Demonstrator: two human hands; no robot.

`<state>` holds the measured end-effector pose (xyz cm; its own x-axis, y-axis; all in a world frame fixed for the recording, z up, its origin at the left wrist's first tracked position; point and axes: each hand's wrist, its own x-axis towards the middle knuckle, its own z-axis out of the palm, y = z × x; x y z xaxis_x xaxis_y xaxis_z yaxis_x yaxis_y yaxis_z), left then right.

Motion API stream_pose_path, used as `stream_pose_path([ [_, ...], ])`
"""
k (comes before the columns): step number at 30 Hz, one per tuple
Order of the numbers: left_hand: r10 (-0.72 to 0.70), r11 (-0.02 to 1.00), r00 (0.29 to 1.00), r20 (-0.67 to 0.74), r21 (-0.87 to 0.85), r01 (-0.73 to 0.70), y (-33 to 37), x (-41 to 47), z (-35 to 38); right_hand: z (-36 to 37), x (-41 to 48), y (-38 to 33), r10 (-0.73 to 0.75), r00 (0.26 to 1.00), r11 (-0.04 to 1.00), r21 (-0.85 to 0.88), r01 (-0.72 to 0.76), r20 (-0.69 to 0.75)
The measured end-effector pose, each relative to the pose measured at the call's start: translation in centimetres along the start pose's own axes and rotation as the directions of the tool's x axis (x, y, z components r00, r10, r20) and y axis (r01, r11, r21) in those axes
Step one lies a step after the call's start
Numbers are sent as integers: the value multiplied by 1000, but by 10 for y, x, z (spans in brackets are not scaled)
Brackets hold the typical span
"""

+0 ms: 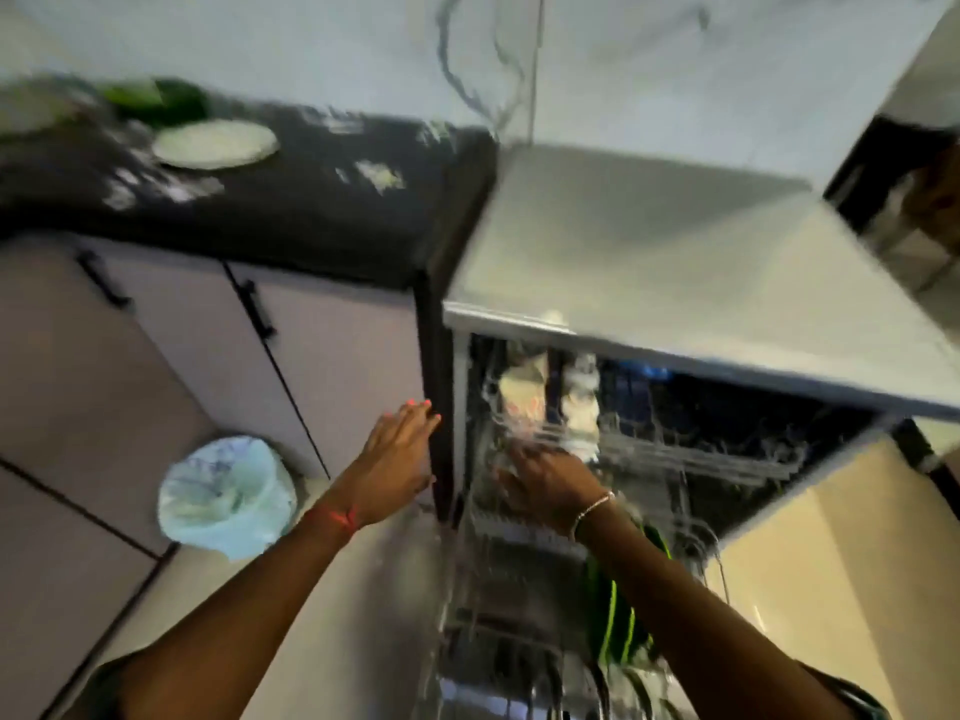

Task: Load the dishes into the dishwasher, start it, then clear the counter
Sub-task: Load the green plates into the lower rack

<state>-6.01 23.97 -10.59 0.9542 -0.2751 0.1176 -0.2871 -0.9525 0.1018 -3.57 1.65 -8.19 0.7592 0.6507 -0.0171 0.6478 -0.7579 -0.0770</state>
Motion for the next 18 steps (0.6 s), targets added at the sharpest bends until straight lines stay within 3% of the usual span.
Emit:
stream_pose_path([
  [3,-71,997,997,-8,32,71,-12,-11,-96,-94,21,-42,-68,994,994,-78,75,87],
  [11,-233,951,929,-288,132,279,-44,-67,-302,-285,55,-131,-278,943,951,-188,244,-183],
  [18,-295,910,871,-392,161,381,-104,-137,-401,-369,102,-214,-410,857,892,-337,303,-313],
])
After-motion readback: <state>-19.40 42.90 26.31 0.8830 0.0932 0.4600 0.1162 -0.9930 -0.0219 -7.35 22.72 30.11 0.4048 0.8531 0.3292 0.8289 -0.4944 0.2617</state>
